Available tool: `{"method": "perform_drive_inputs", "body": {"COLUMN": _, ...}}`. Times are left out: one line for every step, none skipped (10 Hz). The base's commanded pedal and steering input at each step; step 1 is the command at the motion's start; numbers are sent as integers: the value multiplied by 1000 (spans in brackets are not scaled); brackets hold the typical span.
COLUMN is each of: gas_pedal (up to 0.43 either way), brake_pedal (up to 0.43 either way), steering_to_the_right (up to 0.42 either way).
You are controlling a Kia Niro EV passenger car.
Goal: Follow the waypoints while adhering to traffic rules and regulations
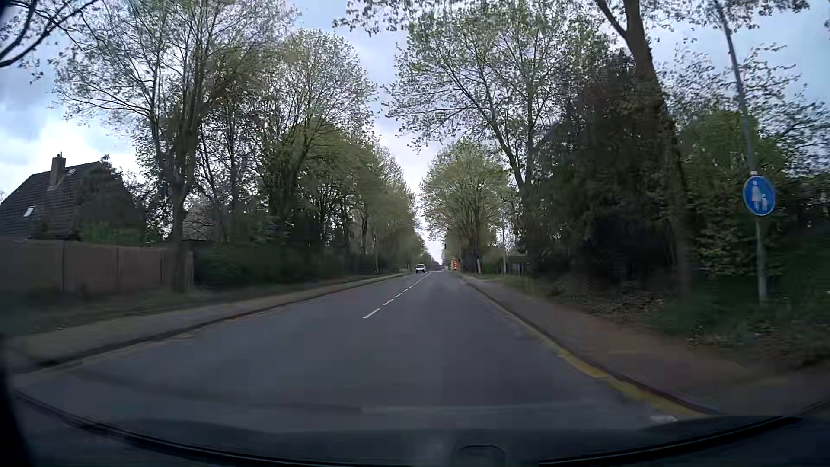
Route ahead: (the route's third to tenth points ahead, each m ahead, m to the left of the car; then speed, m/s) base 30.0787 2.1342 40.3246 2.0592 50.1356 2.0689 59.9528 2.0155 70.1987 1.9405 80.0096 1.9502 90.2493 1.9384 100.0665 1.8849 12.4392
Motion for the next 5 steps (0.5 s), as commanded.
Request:
{"method": "perform_drive_inputs", "body": {"gas_pedal": 189, "brake_pedal": 0, "steering_to_the_right": -1}}
{"method": "perform_drive_inputs", "body": {"gas_pedal": 189, "brake_pedal": 0, "steering_to_the_right": -1}}
{"method": "perform_drive_inputs", "body": {"gas_pedal": 189, "brake_pedal": 0, "steering_to_the_right": -1}}
{"method": "perform_drive_inputs", "body": {"gas_pedal": 189, "brake_pedal": 6, "steering_to_the_right": -1}}
{"method": "perform_drive_inputs", "body": {"gas_pedal": 189, "brake_pedal": 0, "steering_to_the_right": -1}}
